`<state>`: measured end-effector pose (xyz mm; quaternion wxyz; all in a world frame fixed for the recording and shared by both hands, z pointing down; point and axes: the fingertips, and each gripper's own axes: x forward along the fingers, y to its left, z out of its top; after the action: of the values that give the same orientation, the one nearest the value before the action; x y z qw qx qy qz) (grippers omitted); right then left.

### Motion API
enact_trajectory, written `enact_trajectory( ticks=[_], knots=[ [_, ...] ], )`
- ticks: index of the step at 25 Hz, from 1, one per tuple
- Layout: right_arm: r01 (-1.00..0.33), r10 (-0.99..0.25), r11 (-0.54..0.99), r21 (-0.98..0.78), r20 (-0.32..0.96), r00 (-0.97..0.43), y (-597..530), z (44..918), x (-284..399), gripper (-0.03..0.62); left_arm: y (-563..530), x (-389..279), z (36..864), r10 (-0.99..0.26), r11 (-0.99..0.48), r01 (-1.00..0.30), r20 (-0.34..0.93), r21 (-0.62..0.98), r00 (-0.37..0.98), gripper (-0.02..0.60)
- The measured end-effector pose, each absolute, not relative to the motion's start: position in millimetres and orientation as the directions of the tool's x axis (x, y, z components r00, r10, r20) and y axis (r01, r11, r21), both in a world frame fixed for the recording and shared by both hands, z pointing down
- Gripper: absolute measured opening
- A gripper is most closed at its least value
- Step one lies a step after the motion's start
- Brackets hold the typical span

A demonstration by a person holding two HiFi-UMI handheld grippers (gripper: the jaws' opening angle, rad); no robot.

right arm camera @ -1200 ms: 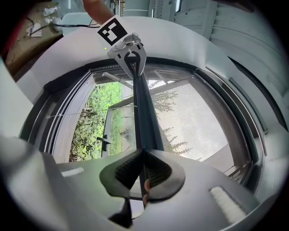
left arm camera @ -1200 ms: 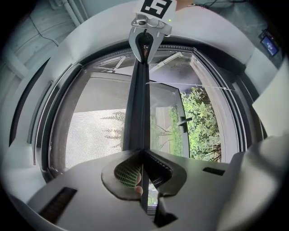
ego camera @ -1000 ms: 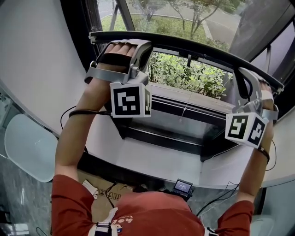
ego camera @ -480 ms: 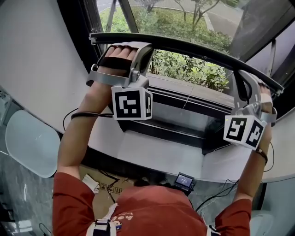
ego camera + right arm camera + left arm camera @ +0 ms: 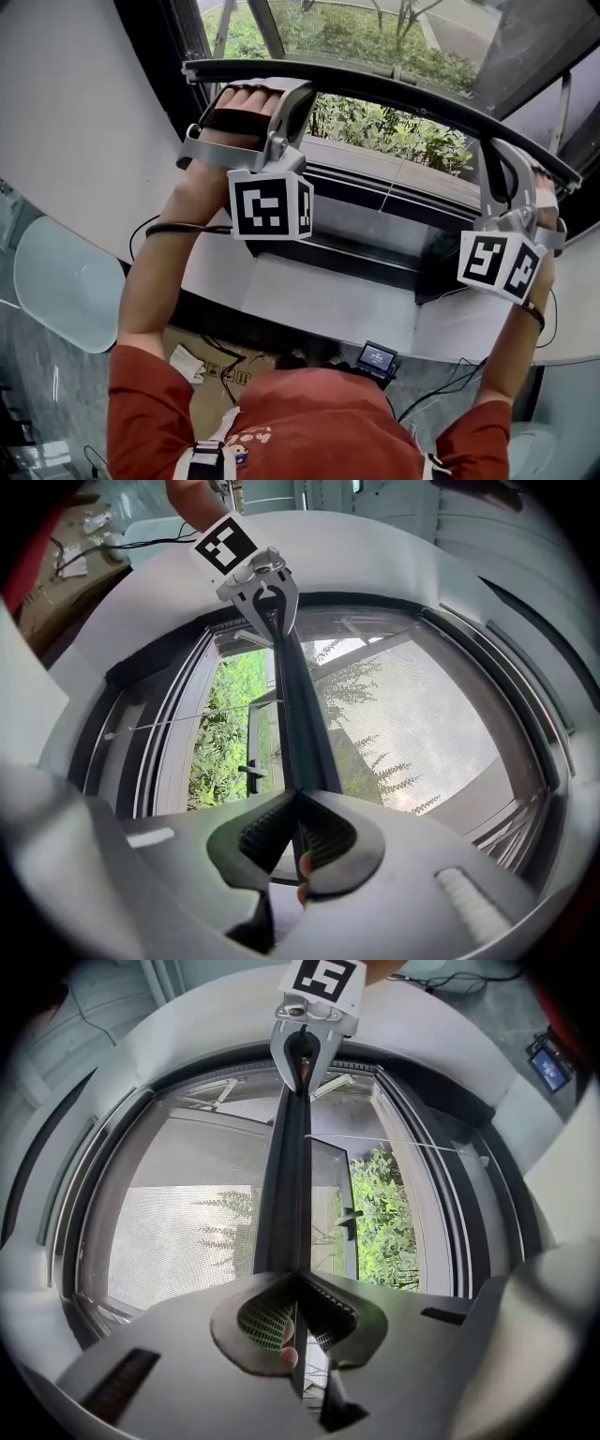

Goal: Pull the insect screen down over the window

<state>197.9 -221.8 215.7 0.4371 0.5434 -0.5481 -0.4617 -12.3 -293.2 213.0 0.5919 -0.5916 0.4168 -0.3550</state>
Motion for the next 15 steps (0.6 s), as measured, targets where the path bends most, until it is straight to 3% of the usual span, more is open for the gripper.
enact_trajectory(
  ticks=[15],
  knots=[
    [-0.209,-0.997,0.08,0.975,0.077,-0.023,-224,262,199,0.029,-295,-11,258,-0.912,-0.025,-0.073,-0.007,-0.997,0.409,0.023]
  ],
)
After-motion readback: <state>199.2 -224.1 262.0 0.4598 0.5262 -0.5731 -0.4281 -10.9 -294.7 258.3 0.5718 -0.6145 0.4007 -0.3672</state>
